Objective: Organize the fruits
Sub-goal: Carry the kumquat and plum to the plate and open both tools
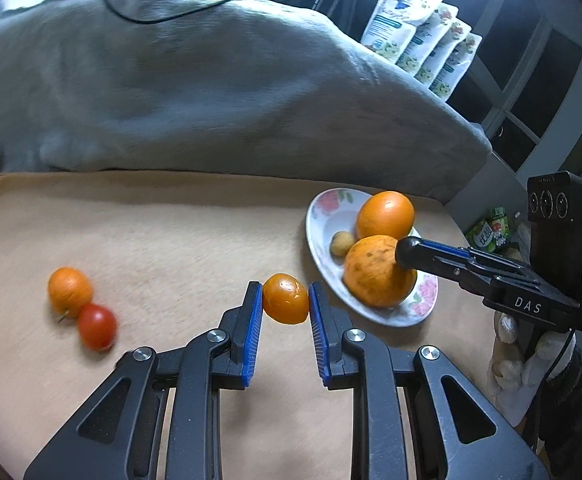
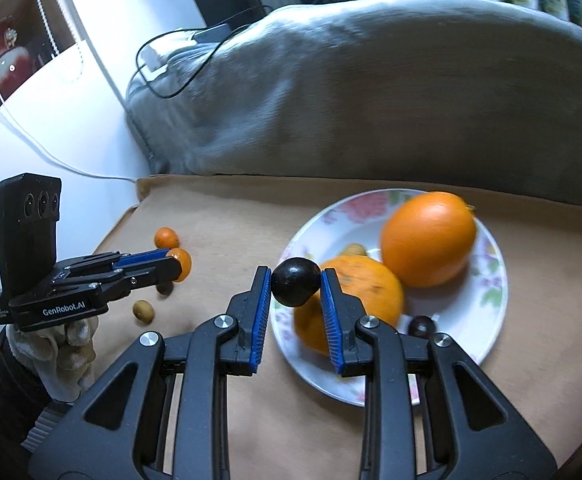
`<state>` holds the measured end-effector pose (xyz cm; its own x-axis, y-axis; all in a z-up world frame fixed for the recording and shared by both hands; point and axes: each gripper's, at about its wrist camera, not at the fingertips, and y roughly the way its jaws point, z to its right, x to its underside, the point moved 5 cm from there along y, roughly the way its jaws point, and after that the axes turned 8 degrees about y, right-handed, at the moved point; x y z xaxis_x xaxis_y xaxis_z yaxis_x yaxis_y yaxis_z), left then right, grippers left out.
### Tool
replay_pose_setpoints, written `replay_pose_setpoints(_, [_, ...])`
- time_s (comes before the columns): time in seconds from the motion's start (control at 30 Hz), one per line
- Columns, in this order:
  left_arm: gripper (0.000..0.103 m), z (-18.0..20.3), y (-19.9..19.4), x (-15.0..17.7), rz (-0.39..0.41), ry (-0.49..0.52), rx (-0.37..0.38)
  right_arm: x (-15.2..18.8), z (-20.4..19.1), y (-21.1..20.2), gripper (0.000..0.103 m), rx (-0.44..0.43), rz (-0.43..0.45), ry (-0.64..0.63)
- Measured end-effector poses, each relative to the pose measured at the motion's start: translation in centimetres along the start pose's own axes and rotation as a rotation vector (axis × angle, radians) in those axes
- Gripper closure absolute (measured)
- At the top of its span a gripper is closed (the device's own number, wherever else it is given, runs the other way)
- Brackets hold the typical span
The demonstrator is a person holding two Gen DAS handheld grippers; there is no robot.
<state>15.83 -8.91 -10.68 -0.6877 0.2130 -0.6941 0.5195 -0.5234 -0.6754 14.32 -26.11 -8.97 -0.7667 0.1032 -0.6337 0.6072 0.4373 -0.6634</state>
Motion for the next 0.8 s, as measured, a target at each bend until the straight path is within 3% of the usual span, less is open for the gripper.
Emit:
replay_pose_setpoints(0.37, [0.081,2.4,3.5,-2.3,-0.014,0.07,-0.004,0.5,4.1,-1.5,0.077,0.063,0.021,0.062])
replay_pose_setpoints(0.8, [0.081,5.0,6.3,-3.9,-0.016,0.197,-0.077,1.2,6.1,-1.6,0.077,0.116,0.019,0.072])
